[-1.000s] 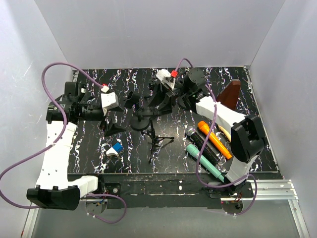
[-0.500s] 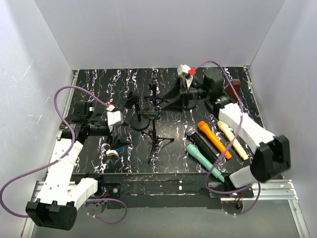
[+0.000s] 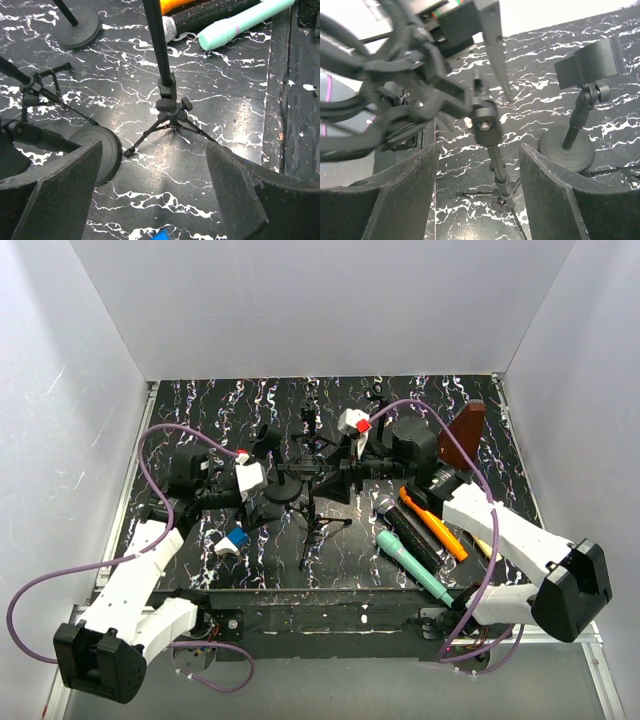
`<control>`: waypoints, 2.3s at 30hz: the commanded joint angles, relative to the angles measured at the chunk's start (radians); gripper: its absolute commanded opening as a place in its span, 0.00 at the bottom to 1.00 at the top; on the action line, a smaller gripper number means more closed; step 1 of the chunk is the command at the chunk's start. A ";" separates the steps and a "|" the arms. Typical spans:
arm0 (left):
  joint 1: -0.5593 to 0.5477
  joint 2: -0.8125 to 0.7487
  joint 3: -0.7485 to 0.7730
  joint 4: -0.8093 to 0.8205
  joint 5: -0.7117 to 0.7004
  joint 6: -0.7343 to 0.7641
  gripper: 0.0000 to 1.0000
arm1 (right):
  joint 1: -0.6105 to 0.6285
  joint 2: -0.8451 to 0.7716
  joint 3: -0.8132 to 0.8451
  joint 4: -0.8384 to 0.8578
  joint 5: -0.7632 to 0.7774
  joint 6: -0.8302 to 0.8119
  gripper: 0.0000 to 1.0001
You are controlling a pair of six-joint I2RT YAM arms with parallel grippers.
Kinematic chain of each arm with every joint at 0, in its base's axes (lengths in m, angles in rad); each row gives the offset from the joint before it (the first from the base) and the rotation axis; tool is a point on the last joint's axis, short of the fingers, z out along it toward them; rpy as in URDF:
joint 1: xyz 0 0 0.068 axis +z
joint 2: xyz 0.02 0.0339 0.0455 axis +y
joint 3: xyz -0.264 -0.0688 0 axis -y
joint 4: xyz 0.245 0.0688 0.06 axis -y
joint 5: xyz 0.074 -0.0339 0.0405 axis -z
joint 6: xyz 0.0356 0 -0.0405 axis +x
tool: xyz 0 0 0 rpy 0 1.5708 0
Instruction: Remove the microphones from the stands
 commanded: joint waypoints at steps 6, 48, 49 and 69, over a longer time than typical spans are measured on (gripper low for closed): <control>-0.108 -0.101 -0.029 0.109 -0.076 -0.145 0.78 | 0.001 0.068 0.037 0.144 0.118 0.134 0.63; -0.363 0.128 -0.078 0.395 -0.383 -0.280 0.20 | -0.043 0.098 0.030 0.219 0.118 0.174 0.01; -0.363 0.129 -0.075 0.393 -0.384 -0.292 0.14 | -0.043 0.097 0.028 0.219 0.118 0.174 0.01; -0.061 0.451 0.181 0.244 0.300 -0.960 0.00 | -0.051 -0.087 -0.081 0.202 0.009 0.009 0.01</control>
